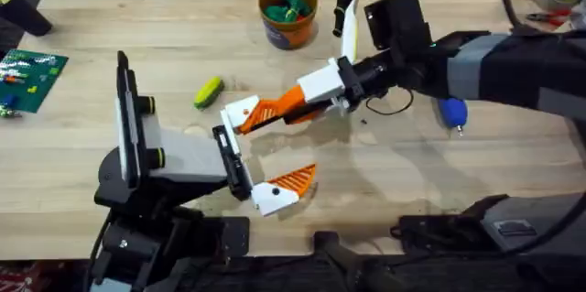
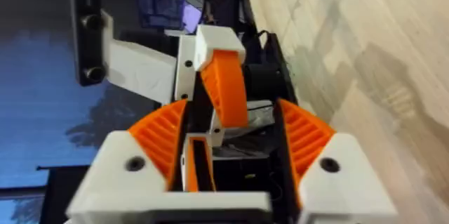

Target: Pick up the gripper from the table and insert it into the empty holder that is missing its gripper. Then pick up a screw, insert it into the mounting hole, and use the screwdriver to tighten it. Finally, clean up the table by picking up the vegetable and placing it into the bucket.

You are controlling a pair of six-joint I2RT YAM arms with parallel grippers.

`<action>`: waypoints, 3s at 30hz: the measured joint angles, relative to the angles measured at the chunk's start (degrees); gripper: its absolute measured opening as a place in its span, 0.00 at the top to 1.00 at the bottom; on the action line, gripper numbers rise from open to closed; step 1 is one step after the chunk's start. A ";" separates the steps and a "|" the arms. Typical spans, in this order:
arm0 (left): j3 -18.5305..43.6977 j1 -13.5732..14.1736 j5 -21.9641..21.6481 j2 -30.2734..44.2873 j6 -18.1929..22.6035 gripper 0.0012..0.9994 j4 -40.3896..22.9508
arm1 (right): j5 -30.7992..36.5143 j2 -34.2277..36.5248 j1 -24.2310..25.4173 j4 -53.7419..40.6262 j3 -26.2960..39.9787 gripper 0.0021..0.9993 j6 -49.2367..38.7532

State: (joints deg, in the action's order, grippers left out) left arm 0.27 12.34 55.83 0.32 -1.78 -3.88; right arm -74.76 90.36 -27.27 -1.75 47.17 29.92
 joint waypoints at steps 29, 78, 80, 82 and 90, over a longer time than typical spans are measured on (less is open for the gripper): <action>0.00 0.00 -0.59 0.07 -0.22 0.01 -0.44 | 2.68 -0.15 0.02 2.16 -0.04 0.98 -2.93; 0.00 -0.40 -3.58 0.07 -1.01 0.01 -0.06 | 13.07 -0.72 -5.95 31.93 -8.41 0.65 25.63; 0.00 -0.31 -2.94 0.07 -0.86 0.01 -0.15 | 13.07 -0.72 -6.10 31.83 -8.45 0.62 25.61; 0.00 -0.26 -2.62 0.05 -0.77 0.01 -0.17 | 13.05 -0.72 -6.10 31.74 -8.45 0.60 25.59; 0.00 -0.26 -1.51 0.07 -0.37 0.01 -0.17 | 12.34 -0.72 -4.80 31.60 -8.48 0.41 25.61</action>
State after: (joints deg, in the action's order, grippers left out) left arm 0.27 12.08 54.32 0.38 -2.15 -4.05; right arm -62.42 89.64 -32.07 29.85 38.70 55.53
